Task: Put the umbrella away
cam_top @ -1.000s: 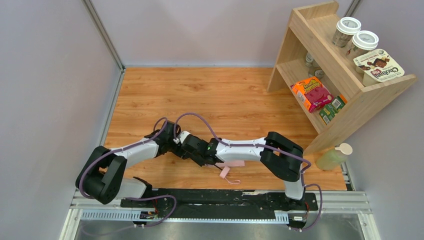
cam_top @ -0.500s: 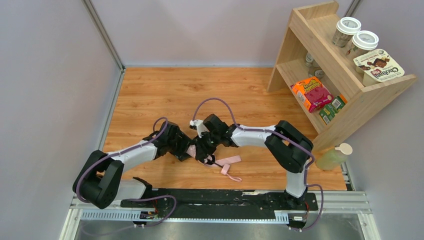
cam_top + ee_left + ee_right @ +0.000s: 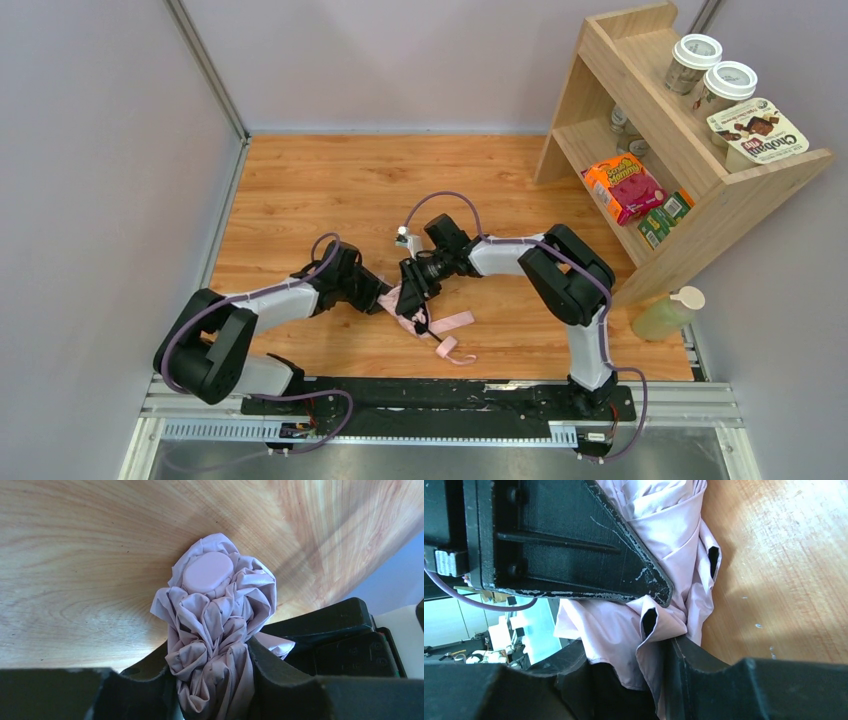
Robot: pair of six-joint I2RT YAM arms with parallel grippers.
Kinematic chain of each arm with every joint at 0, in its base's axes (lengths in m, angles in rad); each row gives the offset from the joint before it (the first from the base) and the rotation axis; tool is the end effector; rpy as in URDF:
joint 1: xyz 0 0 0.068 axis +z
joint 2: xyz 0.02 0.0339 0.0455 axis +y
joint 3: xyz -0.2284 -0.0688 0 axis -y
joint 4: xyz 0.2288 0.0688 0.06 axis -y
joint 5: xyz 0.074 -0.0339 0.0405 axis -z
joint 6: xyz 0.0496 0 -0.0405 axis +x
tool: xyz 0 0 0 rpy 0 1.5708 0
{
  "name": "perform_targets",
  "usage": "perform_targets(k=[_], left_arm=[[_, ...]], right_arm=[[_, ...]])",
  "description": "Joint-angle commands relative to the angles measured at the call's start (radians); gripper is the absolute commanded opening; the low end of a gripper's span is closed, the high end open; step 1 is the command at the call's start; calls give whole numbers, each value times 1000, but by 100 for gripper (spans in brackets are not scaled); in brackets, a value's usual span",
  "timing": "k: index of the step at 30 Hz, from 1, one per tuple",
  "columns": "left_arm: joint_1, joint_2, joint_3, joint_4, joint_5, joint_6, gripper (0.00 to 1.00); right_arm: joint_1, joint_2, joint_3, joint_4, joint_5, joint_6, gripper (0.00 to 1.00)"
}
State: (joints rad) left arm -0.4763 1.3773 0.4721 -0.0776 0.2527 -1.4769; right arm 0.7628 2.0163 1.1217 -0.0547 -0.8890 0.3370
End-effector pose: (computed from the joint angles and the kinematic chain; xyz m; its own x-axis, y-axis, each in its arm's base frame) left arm 0.2007 -0.1175 0.0932 -0.6340 -0.7576 0.1551 -0.6830 0.4545 -0.5718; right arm 0.2406 0.2833 0.0931 -0.8067 -0.4828 -0.3408 -0.5250 0.3209 0.7883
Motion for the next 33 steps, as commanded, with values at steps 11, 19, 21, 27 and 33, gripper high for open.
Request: perform_targets(k=[11, 19, 21, 27, 33], left_arm=[[-28, -105, -127, 43, -82, -55, 0], [-24, -221, -29, 105, -90, -178, 0], [-18, -233, 5, 105, -84, -186, 0], [-16, -250, 83, 16, -70, -168, 0], [-16, -297, 100, -57, -104, -198, 0]], right_arm=[[41, -339, -76, -180, 392, 43, 83], [197, -577, -105, -273, 761, 0, 87], [204, -602, -117, -266, 789, 2, 87], [227, -600, -76, -303, 848, -166, 88], [282, -597, 24, -445, 1145, -193, 81]])
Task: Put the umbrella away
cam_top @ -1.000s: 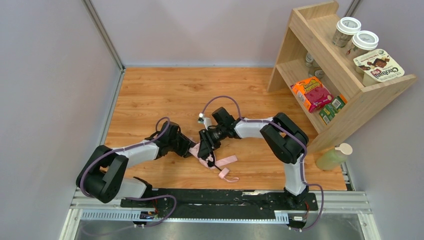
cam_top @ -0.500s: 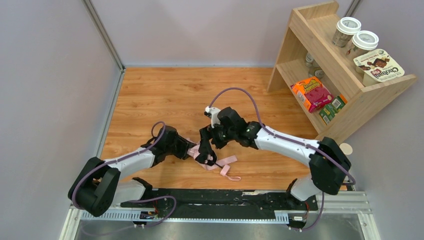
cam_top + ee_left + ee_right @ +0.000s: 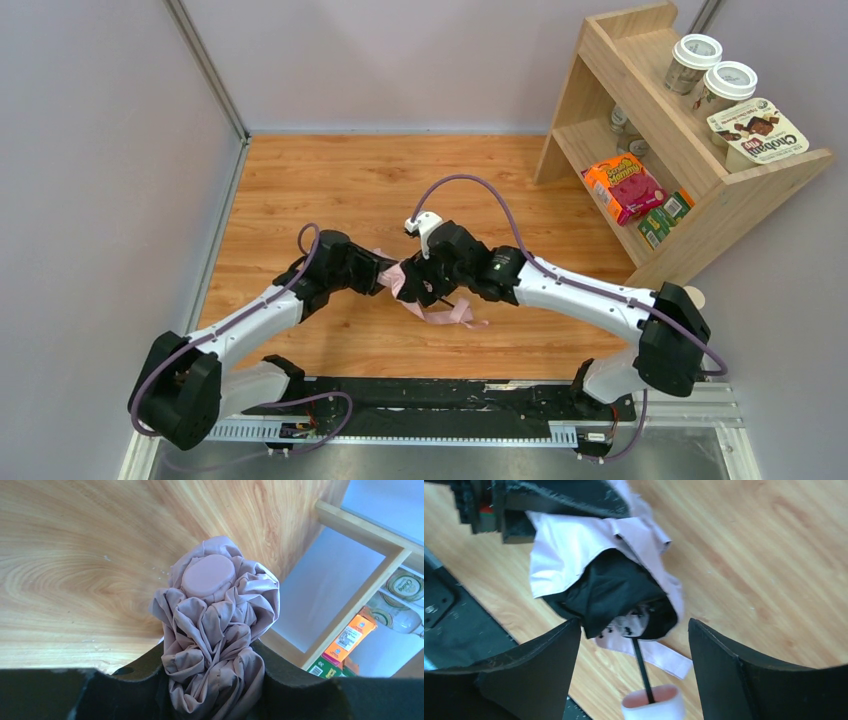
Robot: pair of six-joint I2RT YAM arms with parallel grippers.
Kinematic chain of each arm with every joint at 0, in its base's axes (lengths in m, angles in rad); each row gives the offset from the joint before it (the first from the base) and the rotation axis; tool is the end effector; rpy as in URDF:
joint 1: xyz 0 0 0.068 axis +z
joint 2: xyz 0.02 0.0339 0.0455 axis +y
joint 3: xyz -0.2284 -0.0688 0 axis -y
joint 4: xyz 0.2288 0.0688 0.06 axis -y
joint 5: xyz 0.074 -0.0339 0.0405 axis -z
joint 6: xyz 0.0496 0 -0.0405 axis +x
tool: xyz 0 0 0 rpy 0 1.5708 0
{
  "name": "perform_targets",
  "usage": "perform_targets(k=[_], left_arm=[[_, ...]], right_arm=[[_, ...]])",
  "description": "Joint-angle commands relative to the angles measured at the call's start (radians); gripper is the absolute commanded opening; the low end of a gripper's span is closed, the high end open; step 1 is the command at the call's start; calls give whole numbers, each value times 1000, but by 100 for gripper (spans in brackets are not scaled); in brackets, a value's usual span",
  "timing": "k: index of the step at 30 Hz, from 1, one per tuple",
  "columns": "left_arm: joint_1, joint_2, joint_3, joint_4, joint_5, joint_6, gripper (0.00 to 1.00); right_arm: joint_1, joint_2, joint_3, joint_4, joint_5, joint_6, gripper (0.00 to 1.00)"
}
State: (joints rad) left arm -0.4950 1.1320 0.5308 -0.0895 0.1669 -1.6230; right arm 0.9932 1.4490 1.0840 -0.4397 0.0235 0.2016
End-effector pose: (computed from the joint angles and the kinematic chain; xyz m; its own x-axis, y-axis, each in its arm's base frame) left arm 0.2076 -0.1214 0.1620 -0.5511 -0.8216 0.1459 -0.5902 0.2601 -0.7642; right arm 0.1719 0.2617 0.2255 -0.5514 -0.4795 -0.6827 -0.7331 0.6691 0.1222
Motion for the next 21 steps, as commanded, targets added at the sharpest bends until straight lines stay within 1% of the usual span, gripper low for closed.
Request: perform_targets(k=[1, 3, 5, 7, 11, 15, 16, 19, 21], left_arm=[[1, -55, 40, -35, -21, -61, 0], [3, -58, 37, -4, -21, -93, 0], [9, -54, 40, 36, -4, -129, 0], [12, -51, 70, 34, 5, -152, 0], [22, -48, 124, 36, 23, -195, 0], [26, -60, 178, -10, 17, -244, 0], [24, -61, 192, -22, 8, -245, 0], [26, -69, 273, -133, -36, -230, 0], [26, -64, 302, -177, -46, -222, 0]], right_arm=[[89, -47, 47, -53, 300, -59, 81], [171, -65, 28, -48, 416, -50, 84], [254, -88, -13, -7, 527, -39, 87], [284, -117, -62, 47, 576, -33, 88], [308, -167, -113, 134, 592, -24, 88], [315, -148, -156, 231, 700, -13, 87], [320, -133, -153, 248, 740, -11, 87], [334, -73, -99, 279, 880, -36, 87], [334, -24, -32, 259, 955, -60, 86]])
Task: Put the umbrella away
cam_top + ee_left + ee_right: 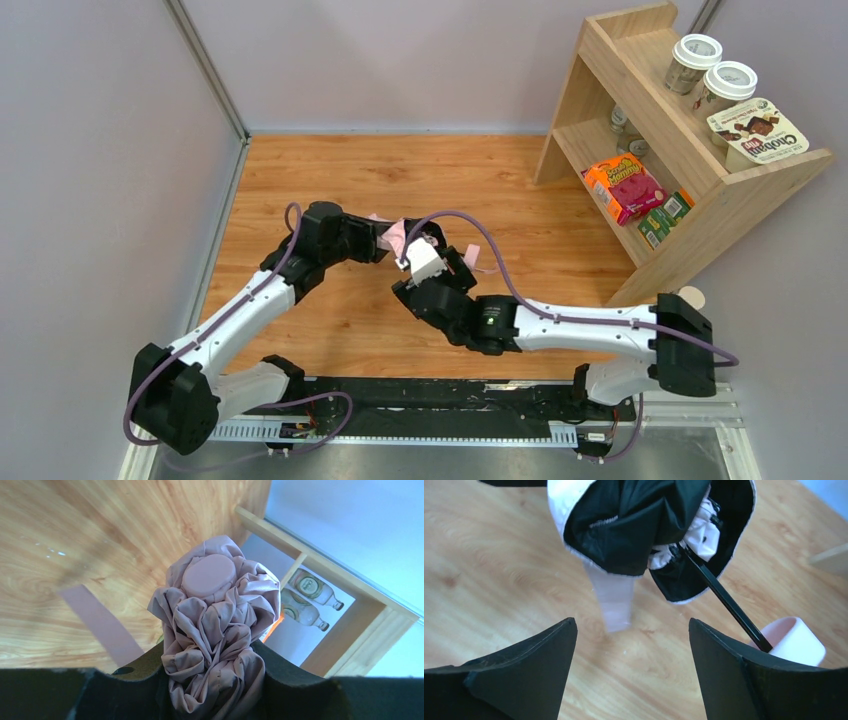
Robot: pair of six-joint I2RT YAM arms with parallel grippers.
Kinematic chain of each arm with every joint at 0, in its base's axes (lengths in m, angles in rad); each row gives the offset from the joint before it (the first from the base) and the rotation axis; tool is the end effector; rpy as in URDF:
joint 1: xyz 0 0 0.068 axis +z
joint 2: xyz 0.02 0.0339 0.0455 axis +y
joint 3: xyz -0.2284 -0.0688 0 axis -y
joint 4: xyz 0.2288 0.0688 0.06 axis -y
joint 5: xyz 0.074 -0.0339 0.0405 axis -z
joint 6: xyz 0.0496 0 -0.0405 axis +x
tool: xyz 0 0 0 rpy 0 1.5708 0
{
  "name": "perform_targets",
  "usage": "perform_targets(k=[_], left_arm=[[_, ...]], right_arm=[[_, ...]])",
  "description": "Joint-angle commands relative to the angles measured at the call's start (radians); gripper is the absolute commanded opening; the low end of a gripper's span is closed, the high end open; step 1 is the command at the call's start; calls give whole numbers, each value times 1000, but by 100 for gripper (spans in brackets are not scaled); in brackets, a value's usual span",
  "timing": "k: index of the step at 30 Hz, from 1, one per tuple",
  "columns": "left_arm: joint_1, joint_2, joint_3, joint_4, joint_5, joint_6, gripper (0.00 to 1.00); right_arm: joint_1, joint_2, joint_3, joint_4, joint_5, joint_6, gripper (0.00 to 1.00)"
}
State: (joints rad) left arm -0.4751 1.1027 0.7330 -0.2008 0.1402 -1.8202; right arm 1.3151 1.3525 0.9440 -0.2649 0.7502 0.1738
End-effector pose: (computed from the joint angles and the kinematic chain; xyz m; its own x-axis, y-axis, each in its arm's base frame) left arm 0.2241 -0.1231 0.2241 -0.4217 -0.8621 0.2809 -0.6030 0.0353 -0.7970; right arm 0.1062 0.2726 0.2319 -0.2544 -0.4731 -0.8435 -0.5371 0.7944 -0.2836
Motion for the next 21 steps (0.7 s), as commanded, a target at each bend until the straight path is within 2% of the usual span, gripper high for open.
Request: perform_targets(k=[1, 6, 11, 13, 18, 21], left_arm=[[4, -33, 105, -74, -17, -27, 0], [6, -32, 108, -94, 2, -39, 0], [15, -55, 82, -63, 6, -47, 0], [18, -58, 83, -61, 9, -39, 0], [20, -38, 74, -6, 47, -31, 0], [20, -27, 82, 1, 55, -19, 0]], right_arm=[[10, 92, 145, 84, 241, -63, 85], [12, 175, 272, 45, 212, -160, 71], [7, 206, 357, -13, 213, -168, 71], [6, 206, 377, -55, 209, -163, 67], [-10, 163, 380, -105, 138, -109, 32], [-27, 148, 389, -134, 110, -77, 7]])
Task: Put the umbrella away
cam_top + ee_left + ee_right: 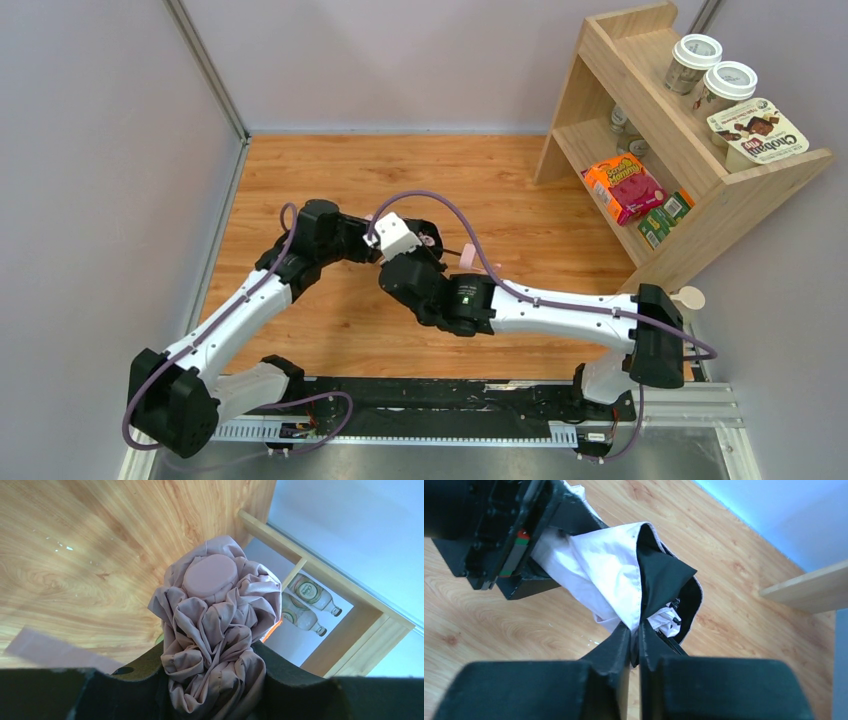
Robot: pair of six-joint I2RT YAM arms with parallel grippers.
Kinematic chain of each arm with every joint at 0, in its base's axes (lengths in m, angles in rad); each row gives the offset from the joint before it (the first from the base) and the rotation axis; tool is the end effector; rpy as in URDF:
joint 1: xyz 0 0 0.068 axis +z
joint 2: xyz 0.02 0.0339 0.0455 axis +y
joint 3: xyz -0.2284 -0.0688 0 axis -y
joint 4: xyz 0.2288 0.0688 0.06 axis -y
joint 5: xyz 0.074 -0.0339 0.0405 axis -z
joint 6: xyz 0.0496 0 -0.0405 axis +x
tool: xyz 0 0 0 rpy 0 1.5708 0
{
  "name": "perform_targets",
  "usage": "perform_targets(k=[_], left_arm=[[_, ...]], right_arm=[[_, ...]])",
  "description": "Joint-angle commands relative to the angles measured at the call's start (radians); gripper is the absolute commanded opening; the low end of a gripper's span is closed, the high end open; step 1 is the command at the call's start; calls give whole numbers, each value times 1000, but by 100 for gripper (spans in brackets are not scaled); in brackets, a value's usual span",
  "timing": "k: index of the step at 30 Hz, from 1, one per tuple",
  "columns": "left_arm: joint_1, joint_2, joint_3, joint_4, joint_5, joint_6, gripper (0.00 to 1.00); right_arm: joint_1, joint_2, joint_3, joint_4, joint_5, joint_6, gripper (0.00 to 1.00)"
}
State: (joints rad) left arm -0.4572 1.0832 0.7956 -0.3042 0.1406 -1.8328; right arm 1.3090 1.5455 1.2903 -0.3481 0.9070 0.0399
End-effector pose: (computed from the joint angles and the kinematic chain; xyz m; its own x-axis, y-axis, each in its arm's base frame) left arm 0.2227 -0.1173 0.2392 -0.3933 -0.8723 0.2905 -0.6237 0.0210 -0.7814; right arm 0.1249 0.3153 0.2828 -0.1638 -0.5162 -0.8406 -0.4210 0.8072 -0.4137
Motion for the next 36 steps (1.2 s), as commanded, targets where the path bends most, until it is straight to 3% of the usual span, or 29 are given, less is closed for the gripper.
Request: perform_targets(k=[1, 5, 8, 11, 13, 16, 19, 23, 27, 32, 36], left_arm=[[2, -8, 20, 114, 53, -6, 0], [2, -17, 4, 197, 10, -6, 0], [3, -12, -51, 385, 4, -42, 0], [2, 0, -65, 497, -7, -62, 0], [2, 7, -62, 548, -12, -65, 0], [2, 14, -50, 570, 0, -74, 0], [-1, 11, -44, 593, 10, -88, 0], [-30, -12, -21, 576, 4, -98, 0], [-70, -26, 19, 536, 5, -103, 0], [-107, -48, 48, 488, -4, -95, 0], [-126, -83, 45, 458, -4, -94, 0]], right_arm=[[-24, -48, 52, -69, -56, 69, 0], [-43, -71, 78, -153, -256, 144, 0], [-124, -139, 38, -125, -635, 248, 0], [-263, -203, -66, 41, -1064, 407, 0], [-339, -219, -101, 145, -1256, 506, 0], [-404, -222, -124, 225, -1379, 616, 0], [-467, -213, -213, 441, -1488, 786, 0], [-467, -203, -282, 556, -1384, 737, 0], [-429, -206, -335, 575, -1054, 476, 0], [-407, -154, -381, 692, -829, 244, 0], [-462, -90, -367, 690, -798, 143, 0]])
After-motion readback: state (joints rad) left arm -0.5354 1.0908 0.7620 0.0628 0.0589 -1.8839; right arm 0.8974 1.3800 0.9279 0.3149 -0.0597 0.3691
